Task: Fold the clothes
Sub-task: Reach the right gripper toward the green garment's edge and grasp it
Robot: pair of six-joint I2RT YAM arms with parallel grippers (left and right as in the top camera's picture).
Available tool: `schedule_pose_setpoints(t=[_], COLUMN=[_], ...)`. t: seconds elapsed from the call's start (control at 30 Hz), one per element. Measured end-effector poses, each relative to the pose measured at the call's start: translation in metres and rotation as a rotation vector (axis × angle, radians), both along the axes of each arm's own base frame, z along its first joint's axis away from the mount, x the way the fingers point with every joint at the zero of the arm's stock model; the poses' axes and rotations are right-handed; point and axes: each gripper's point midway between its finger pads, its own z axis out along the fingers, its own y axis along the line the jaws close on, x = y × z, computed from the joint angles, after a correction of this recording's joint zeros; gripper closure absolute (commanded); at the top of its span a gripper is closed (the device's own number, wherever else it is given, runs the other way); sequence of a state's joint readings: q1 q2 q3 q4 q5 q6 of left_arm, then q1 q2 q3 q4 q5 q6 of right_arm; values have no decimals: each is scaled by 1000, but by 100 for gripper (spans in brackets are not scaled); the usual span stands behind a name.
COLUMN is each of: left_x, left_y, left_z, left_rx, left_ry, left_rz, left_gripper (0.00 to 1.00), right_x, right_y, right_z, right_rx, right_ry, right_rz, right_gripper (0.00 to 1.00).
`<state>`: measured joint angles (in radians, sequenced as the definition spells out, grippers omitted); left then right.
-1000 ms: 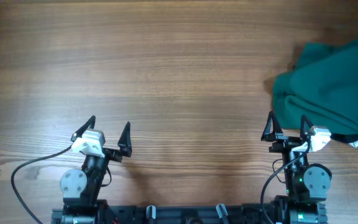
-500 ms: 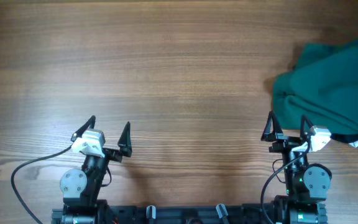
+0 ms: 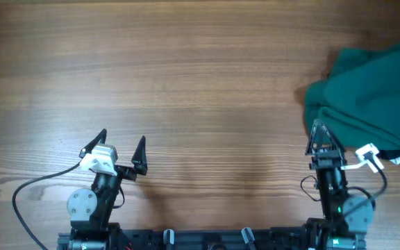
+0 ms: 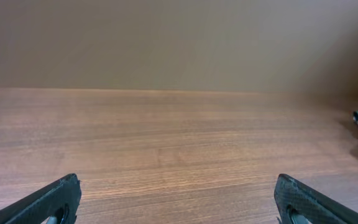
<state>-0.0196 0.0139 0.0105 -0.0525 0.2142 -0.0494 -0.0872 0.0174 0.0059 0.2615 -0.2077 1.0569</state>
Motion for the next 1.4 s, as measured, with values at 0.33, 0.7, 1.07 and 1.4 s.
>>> schedule_pose_setpoints(t=[0.33, 0.7, 1.07, 1.4], left_x=[0, 0, 0, 0], left_y=[0, 0, 0, 0], left_z=[0, 0, 0, 0], left_rx=[0, 0, 0, 0], left_ry=[0, 0, 0, 0], left_rz=[0, 0, 0, 0], left_gripper=[0, 0, 0, 0], right_x=[-9, 86, 94, 111], right_y=[27, 21, 3, -7], right_z=[43, -34, -175, -173], right_rx=[-340, -632, -711, -1042], right_ry=[-97, 619, 1233, 1236], right_rz=[71, 275, 462, 277], right_gripper=[0, 0, 0, 0])
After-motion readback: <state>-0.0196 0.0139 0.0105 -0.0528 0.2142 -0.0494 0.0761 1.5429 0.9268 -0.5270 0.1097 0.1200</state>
